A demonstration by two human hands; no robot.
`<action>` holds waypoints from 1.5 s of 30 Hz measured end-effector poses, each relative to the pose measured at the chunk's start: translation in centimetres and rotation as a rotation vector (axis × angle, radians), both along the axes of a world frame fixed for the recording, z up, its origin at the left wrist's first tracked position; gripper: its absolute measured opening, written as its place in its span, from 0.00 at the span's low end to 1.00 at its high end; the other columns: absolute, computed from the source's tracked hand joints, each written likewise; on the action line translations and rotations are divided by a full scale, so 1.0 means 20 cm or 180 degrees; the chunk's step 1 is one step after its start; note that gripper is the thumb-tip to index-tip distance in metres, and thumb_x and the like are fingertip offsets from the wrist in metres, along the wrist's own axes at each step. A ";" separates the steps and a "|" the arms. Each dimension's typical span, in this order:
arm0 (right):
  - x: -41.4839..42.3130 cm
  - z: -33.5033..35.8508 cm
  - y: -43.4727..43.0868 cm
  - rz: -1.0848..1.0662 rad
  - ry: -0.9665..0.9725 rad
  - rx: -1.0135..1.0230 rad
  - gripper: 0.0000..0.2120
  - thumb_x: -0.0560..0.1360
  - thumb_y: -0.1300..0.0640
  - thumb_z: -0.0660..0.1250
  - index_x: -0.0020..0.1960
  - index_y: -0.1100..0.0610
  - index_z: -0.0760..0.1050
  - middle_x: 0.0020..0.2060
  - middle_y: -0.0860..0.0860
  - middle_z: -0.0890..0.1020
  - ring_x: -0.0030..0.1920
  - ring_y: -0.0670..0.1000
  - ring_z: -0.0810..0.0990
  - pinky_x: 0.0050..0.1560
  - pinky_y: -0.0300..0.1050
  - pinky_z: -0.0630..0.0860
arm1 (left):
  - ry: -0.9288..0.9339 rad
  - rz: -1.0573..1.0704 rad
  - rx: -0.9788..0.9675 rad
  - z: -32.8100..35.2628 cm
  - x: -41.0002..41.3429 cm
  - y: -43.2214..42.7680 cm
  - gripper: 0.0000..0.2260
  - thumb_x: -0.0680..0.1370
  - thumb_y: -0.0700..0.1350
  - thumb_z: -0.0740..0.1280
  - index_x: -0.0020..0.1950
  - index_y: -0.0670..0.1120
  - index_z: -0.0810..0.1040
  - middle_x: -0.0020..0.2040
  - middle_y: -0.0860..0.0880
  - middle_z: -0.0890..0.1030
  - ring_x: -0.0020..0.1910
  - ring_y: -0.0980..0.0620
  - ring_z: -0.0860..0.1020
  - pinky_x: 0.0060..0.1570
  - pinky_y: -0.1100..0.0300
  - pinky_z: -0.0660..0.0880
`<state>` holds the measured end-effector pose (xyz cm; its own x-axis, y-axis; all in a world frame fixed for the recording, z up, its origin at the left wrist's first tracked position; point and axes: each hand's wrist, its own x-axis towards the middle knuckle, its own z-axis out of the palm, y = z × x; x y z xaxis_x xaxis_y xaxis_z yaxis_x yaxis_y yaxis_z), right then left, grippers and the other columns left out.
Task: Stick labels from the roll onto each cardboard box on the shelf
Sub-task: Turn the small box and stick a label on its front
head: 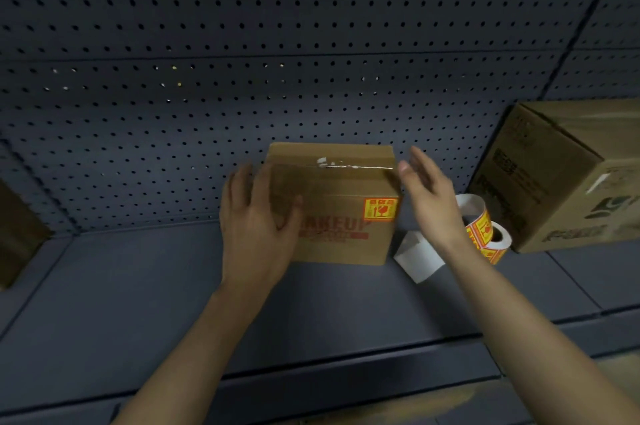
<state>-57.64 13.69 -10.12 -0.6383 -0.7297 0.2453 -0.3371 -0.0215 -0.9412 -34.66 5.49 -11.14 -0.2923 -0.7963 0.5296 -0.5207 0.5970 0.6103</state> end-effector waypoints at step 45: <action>0.37 0.06 0.36 0.0065 0.1082 0.0619 0.17 0.72 0.40 0.68 0.35 0.53 0.74 0.29 0.47 0.79 0.33 0.47 0.77 0.36 0.51 0.76 | 0.1104 -0.1409 0.2873 0.13 0.03 -0.14 0.13 0.82 0.43 0.61 0.64 0.55 0.78 0.58 0.45 0.82 0.59 0.43 0.80 0.60 0.45 0.77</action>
<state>-50.31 20.98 -8.92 -0.5291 -0.7951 0.2962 -0.6319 0.1362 -0.7630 -34.10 2.70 -8.64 -0.5985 -0.7955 -0.0944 -0.0807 -0.0573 0.9951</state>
